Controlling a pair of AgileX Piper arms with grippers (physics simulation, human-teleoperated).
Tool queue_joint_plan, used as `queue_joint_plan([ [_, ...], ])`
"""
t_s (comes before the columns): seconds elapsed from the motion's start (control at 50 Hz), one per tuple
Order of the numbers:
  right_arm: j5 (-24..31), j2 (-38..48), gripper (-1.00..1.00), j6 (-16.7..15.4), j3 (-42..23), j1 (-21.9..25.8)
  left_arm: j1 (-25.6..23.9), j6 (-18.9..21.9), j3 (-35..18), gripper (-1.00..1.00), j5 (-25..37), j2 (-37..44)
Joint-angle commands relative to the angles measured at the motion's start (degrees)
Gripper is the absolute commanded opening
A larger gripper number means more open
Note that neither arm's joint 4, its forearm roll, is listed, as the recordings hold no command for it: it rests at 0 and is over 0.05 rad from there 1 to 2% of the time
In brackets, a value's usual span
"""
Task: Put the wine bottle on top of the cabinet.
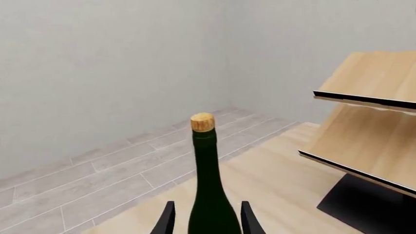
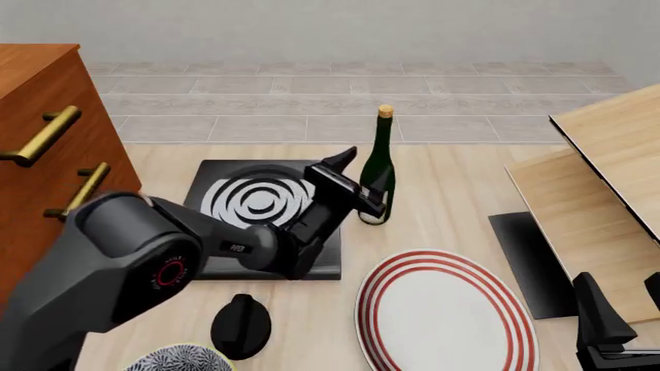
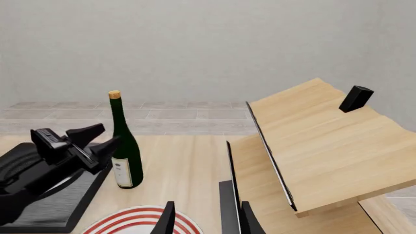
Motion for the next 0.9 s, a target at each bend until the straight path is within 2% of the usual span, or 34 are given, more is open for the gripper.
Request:
queue_joint_plan([
  [0.02, 0.0, 0.0, 1.00, 0.0, 0.0, 0.0, -0.2, -0.4, -1.7, 1.00, 0.0, 1.6],
  [0.9, 0.2, -0.1, 1.00, 0.0, -0.2, 0.2, -0.5, -0.5, -9.7, 1.00, 1.2, 8.3],
])
